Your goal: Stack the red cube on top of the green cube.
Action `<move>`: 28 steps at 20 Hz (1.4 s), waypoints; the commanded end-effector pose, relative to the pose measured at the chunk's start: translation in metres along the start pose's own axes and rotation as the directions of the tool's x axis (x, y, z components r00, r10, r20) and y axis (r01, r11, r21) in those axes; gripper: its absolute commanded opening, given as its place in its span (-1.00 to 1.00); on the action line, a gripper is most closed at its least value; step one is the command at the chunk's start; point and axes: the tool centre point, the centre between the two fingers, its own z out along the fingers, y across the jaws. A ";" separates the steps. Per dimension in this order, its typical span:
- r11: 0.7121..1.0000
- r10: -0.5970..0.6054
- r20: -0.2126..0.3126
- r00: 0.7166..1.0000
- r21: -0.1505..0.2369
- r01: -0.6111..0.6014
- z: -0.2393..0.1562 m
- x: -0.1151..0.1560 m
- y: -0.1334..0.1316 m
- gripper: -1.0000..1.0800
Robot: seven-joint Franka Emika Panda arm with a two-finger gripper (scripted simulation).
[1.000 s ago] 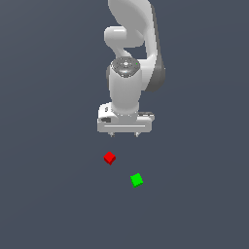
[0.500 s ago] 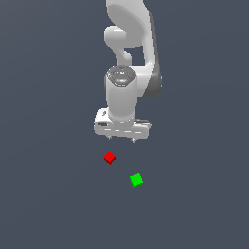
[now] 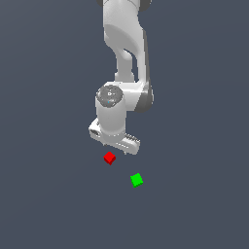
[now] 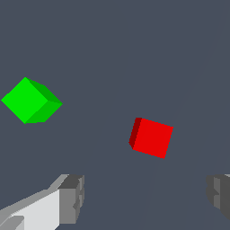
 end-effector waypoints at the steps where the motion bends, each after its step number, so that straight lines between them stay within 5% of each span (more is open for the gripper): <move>1: 0.997 0.079 0.003 0.997 0.000 -0.079 0.012 0.006 0.007 0.92; 11: 0.966 0.260 0.011 0.966 0.001 -0.260 0.040 0.018 0.025 0.92; 28: 0.961 0.276 0.013 0.961 0.002 -0.276 0.085 0.017 0.027 0.92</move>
